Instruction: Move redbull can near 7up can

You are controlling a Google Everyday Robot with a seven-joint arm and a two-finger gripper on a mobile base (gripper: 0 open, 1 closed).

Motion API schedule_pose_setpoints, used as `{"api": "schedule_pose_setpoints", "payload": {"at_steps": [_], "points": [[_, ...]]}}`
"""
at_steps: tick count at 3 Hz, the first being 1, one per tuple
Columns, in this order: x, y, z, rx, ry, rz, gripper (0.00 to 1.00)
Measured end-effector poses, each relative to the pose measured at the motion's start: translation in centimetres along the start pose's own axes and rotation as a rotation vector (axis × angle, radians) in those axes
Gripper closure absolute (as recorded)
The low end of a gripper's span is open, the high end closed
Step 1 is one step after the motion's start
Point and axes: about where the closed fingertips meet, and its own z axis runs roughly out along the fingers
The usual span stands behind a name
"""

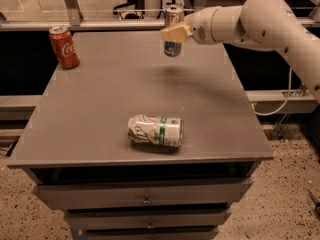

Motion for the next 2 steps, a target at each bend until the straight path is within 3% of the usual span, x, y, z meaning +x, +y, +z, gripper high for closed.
{"api": "schedule_pose_setpoints", "payload": {"at_steps": [2], "points": [[4.5, 5.5, -4.9, -0.047, 0.022, 0.028, 1.0]]}}
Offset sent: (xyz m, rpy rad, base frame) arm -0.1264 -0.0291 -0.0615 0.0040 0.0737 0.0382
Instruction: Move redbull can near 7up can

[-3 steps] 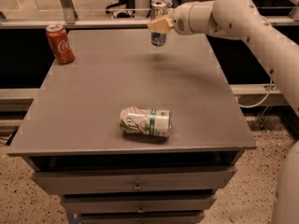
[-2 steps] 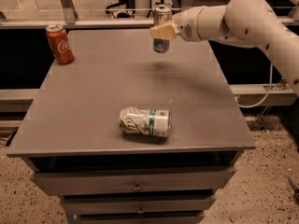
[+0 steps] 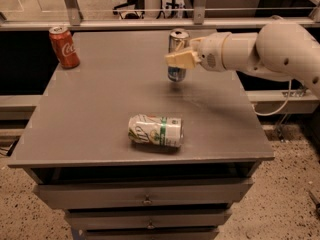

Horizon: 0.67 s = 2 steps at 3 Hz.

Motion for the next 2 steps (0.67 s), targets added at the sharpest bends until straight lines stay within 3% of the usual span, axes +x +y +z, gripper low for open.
{"api": "schedule_pose_setpoints", "payload": {"at_steps": [2], "points": [[2.2, 2.8, -5.2, -0.006, -0.011, -0.022, 1.0]]}}
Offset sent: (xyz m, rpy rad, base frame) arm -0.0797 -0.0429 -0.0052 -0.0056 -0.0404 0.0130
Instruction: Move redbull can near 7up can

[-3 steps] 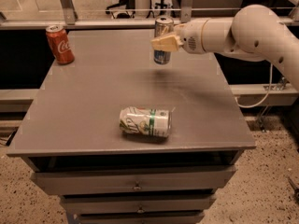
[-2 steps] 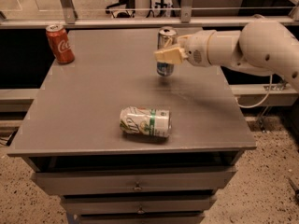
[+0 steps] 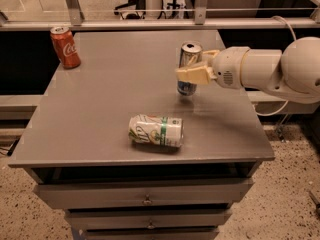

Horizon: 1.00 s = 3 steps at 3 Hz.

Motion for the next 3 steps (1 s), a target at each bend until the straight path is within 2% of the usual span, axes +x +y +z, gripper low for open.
{"api": "schedule_pose_setpoints", "payload": {"at_steps": [1, 2, 3], "points": [[0.4, 1.3, -1.2, -0.02, -0.011, -0.014, 1.0], [0.6, 3.1, -1.7, -0.063, -0.021, -0.04, 1.0], [0.9, 5.0, -2.1, -0.163, -0.014, -0.082, 0.76]]}}
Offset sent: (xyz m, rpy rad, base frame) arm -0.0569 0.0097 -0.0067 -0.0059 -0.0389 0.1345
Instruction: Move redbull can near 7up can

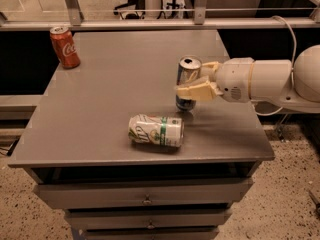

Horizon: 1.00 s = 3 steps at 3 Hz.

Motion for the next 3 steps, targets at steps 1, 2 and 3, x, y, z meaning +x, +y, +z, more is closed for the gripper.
{"api": "schedule_pose_setpoints", "payload": {"at_steps": [1, 2, 3], "points": [[0.2, 1.1, 0.0, -0.062, 0.011, -0.021, 0.53], [0.1, 2.3, 0.2, -0.132, 0.013, -0.037, 0.22], [0.0, 2.9, 0.5, -0.167, 0.009, -0.045, 0.01]]}}
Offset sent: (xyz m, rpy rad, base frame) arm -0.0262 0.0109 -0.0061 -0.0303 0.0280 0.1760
